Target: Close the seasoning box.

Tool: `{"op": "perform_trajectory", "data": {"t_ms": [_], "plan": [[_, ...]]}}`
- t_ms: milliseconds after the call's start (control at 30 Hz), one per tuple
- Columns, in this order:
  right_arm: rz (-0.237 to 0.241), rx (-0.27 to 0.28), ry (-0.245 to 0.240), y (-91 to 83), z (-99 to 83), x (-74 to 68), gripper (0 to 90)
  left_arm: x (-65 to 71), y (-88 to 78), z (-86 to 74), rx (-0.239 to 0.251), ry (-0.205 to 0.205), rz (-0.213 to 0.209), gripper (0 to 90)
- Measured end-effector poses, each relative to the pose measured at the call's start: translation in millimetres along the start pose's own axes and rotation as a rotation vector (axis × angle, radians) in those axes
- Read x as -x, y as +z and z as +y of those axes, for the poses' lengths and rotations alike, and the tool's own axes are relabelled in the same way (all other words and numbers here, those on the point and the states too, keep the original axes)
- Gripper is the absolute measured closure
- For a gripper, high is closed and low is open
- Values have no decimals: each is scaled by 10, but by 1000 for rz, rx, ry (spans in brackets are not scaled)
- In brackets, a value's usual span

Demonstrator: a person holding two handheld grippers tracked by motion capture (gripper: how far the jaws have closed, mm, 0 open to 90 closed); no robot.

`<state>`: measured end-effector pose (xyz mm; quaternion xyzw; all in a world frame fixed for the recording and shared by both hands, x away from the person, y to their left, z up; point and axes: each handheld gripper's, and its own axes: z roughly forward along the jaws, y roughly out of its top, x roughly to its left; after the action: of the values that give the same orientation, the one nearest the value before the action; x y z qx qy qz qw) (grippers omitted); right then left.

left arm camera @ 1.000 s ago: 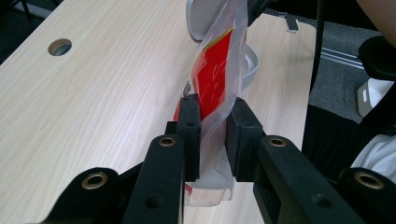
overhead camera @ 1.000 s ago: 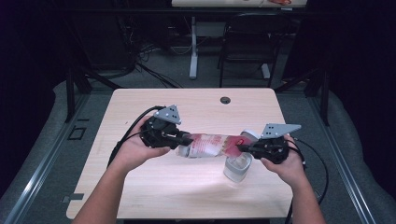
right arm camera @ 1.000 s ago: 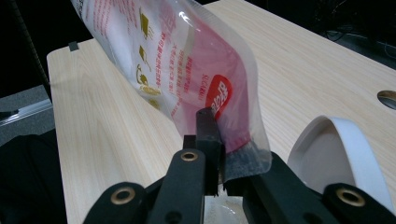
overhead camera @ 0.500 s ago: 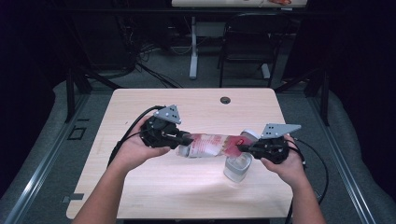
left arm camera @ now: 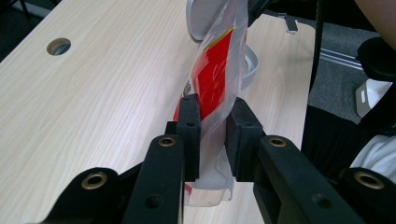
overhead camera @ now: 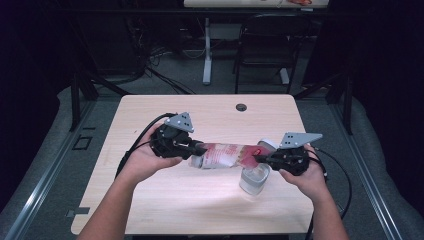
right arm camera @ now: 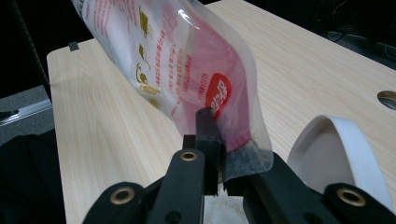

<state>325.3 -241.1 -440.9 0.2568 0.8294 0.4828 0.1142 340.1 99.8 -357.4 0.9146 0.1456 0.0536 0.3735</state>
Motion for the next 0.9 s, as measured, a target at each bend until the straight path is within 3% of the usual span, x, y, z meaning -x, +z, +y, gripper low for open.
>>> {"op": "perform_trajectory", "data": {"t_ms": [900], "plan": [[-12,-8,-5,2,-11,4,877,0,11,35,-6,5,0,772]]}}
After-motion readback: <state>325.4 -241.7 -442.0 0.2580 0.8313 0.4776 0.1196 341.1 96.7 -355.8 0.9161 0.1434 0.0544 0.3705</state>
